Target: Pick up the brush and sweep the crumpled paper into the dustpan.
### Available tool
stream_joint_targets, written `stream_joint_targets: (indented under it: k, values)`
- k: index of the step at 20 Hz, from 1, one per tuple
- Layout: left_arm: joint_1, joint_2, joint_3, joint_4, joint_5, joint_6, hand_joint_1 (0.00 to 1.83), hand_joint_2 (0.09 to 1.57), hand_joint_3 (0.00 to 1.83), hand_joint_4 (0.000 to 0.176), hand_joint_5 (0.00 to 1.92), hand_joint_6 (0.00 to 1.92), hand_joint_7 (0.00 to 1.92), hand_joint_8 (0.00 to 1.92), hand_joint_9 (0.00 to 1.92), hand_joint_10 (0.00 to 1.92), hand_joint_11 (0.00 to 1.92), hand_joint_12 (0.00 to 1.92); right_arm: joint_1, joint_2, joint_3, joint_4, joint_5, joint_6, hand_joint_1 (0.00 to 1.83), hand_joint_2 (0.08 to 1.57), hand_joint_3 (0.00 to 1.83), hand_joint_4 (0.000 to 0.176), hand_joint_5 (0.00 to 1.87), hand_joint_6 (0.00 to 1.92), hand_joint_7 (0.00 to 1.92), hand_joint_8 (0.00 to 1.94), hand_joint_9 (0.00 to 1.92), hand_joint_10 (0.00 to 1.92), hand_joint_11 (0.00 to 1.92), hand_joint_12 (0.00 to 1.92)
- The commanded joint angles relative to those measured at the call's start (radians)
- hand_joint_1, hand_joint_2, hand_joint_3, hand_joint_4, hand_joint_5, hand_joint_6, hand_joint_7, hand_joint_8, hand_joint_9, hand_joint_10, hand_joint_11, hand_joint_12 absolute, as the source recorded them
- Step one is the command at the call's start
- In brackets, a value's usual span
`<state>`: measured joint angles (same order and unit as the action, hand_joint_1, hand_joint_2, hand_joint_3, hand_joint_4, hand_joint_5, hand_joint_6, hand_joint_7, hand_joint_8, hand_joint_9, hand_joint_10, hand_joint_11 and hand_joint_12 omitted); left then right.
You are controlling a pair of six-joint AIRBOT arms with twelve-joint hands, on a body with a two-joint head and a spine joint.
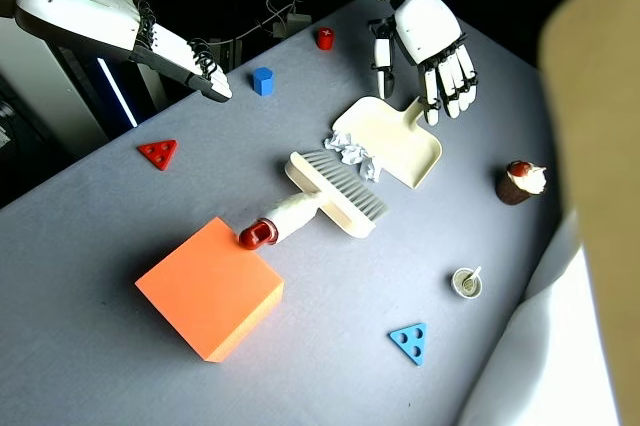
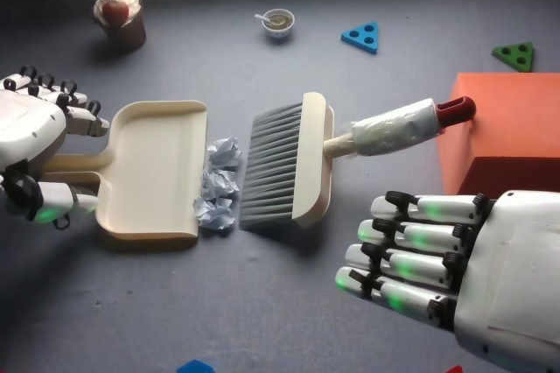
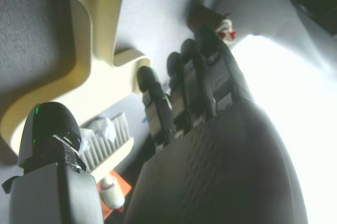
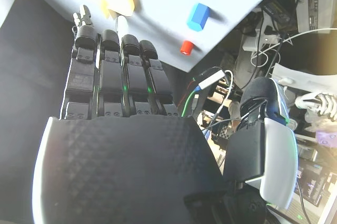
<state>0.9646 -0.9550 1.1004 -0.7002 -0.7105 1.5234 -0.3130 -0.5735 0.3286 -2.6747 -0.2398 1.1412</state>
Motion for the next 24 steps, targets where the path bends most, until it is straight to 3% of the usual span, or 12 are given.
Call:
stream_joint_targets:
  k: [1, 5, 11, 12, 13, 14, 18, 20, 22, 24]
  values:
    - [0.000, -0.007, 0.013, 0.032, -0.112, -0.015, 0.77, 1.07, 0.00, 0.083, 0.54, 0.01, 0.30, 0.00, 0.24, 0.00, 0.07, 0.50, 0.006, 0.007, -0.007, -0.021, -0.084, -0.003, 0.00, 1.00, 0.00, 0.000, 0.15, 0.01, 0.17, 0.01, 0.18, 0.01, 0.18, 0.02]
    - [0.010, -0.015, 0.032, 0.044, -0.119, -0.035, 0.72, 1.08, 0.00, 0.091, 0.51, 0.00, 0.31, 0.00, 0.25, 0.00, 0.06, 0.51, 0.006, 0.007, -0.008, -0.021, -0.084, -0.003, 0.00, 1.01, 0.00, 0.000, 0.14, 0.01, 0.16, 0.01, 0.18, 0.01, 0.19, 0.02]
    - [0.017, -0.032, 0.059, 0.065, -0.114, -0.065, 0.75, 1.09, 0.00, 0.076, 0.49, 0.01, 0.31, 0.01, 0.25, 0.01, 0.02, 0.63, 0.006, 0.007, -0.008, -0.021, -0.084, -0.004, 0.00, 1.02, 0.00, 0.000, 0.13, 0.01, 0.16, 0.01, 0.17, 0.01, 0.19, 0.01]
    - [0.019, -0.036, 0.062, 0.067, -0.103, -0.065, 0.72, 1.09, 0.00, 0.083, 0.49, 0.00, 0.30, 0.00, 0.24, 0.00, 0.01, 0.63, 0.006, 0.007, -0.008, -0.021, -0.084, -0.004, 0.00, 1.01, 0.00, 0.000, 0.12, 0.00, 0.15, 0.00, 0.16, 0.00, 0.18, 0.01]
    - [0.021, -0.038, 0.062, 0.067, -0.101, -0.065, 0.76, 1.08, 0.00, 0.073, 0.52, 0.01, 0.32, 0.01, 0.25, 0.01, 0.02, 0.63, 0.006, 0.007, -0.008, -0.021, -0.084, -0.005, 0.00, 1.01, 0.00, 0.000, 0.12, 0.00, 0.16, 0.00, 0.17, 0.00, 0.18, 0.01]
    - [0.024, -0.040, 0.062, 0.067, -0.102, -0.065, 0.74, 1.08, 0.00, 0.080, 0.52, 0.01, 0.32, 0.01, 0.26, 0.01, 0.02, 0.64, 0.006, 0.007, -0.008, -0.021, -0.084, -0.005, 0.00, 1.02, 0.00, 0.000, 0.12, 0.00, 0.16, 0.00, 0.17, 0.00, 0.18, 0.01]
    - [0.048, -0.049, 0.061, 0.062, -0.108, -0.065, 0.72, 1.10, 0.00, 0.080, 0.53, 0.01, 0.31, 0.00, 0.24, 0.00, 0.00, 0.63, 0.006, 0.007, -0.008, -0.021, -0.084, -0.006, 0.00, 1.02, 0.00, 0.000, 0.12, 0.01, 0.15, 0.01, 0.16, 0.01, 0.17, 0.01]
    - [0.059, -0.052, 0.060, 0.060, -0.123, -0.069, 0.72, 1.12, 0.00, 0.071, 0.54, 0.01, 0.30, 0.00, 0.23, 0.00, 0.00, 0.60, 0.006, 0.007, -0.008, -0.021, -0.084, -0.006, 0.00, 1.02, 0.00, 0.000, 0.13, 0.01, 0.15, 0.01, 0.16, 0.01, 0.17, 0.01]
    - [0.062, -0.053, 0.060, 0.055, -0.122, -0.069, 0.82, 1.09, 0.00, 0.046, 0.68, 0.01, 0.30, 0.00, 0.25, 0.00, 0.00, 0.64, 0.006, 0.007, -0.008, -0.021, -0.084, -0.006, 0.00, 1.03, 0.00, 0.000, 0.12, 0.01, 0.16, 0.01, 0.17, 0.01, 0.17, 0.01]
    - [0.062, -0.053, 0.059, 0.052, -0.123, -0.069, 0.85, 1.10, 0.00, 0.033, 0.78, 0.02, 0.30, 0.00, 0.25, 0.00, 0.00, 0.65, 0.006, 0.007, -0.008, -0.021, -0.084, -0.007, 0.00, 1.03, 0.01, 0.000, 0.13, 0.01, 0.16, 0.01, 0.17, 0.01, 0.18, 0.01]
